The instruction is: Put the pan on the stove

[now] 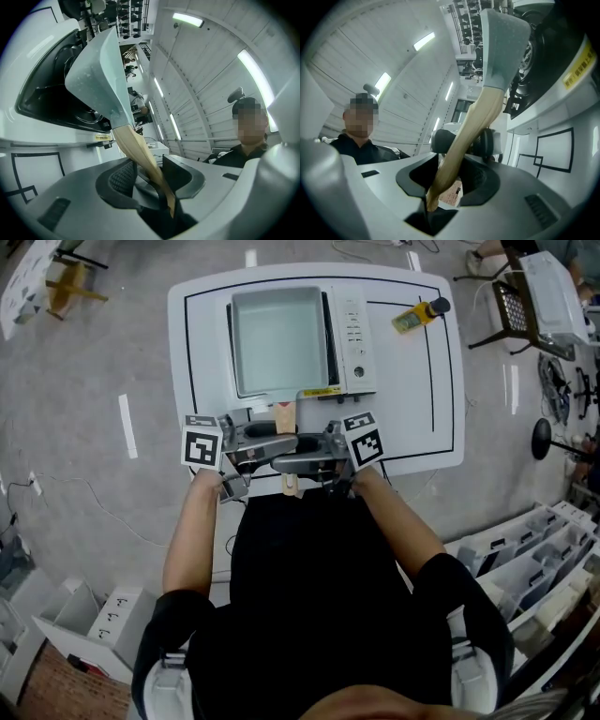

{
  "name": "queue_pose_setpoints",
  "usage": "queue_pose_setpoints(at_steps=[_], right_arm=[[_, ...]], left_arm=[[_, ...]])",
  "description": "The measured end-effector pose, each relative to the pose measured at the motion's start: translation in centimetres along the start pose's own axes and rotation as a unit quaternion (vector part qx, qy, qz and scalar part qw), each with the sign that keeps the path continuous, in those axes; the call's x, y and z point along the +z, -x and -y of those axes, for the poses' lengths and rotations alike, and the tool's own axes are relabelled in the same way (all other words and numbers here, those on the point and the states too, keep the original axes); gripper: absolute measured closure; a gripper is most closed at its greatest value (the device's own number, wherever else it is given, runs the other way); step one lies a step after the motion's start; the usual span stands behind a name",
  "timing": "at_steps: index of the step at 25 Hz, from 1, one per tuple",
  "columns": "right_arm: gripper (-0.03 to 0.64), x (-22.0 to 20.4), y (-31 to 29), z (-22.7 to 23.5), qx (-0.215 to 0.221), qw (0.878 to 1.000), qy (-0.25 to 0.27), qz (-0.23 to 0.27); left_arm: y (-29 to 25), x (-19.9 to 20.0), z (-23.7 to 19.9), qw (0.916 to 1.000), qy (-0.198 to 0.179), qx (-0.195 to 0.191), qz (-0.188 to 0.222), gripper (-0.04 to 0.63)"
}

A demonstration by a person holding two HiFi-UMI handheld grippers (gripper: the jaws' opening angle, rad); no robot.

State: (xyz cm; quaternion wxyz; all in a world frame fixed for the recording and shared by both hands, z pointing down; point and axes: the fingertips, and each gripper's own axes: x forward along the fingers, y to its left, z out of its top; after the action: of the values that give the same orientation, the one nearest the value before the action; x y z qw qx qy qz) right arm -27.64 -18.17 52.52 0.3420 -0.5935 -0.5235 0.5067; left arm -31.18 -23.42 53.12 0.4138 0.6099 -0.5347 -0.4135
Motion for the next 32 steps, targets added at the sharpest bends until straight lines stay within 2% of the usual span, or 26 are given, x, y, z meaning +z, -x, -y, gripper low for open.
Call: queue_pose_setpoints(at_steps=[15, 32], right_arm=[[0.471, 0.9, 1.6, 1.1, -0.005, 1.000, -0.002, -0.015], [0.471, 0.6, 2.1, 1.8, 0.002, 1.000, -0.019, -0.015]], left_arm=[[-1.1, 1.0, -1.5, 0.9999, -0.004, -0.003, 0.012, 0.420], [-1.3, 0.5, -2.5, 0.9996, 0.010, -0.001, 0.025, 0.420]])
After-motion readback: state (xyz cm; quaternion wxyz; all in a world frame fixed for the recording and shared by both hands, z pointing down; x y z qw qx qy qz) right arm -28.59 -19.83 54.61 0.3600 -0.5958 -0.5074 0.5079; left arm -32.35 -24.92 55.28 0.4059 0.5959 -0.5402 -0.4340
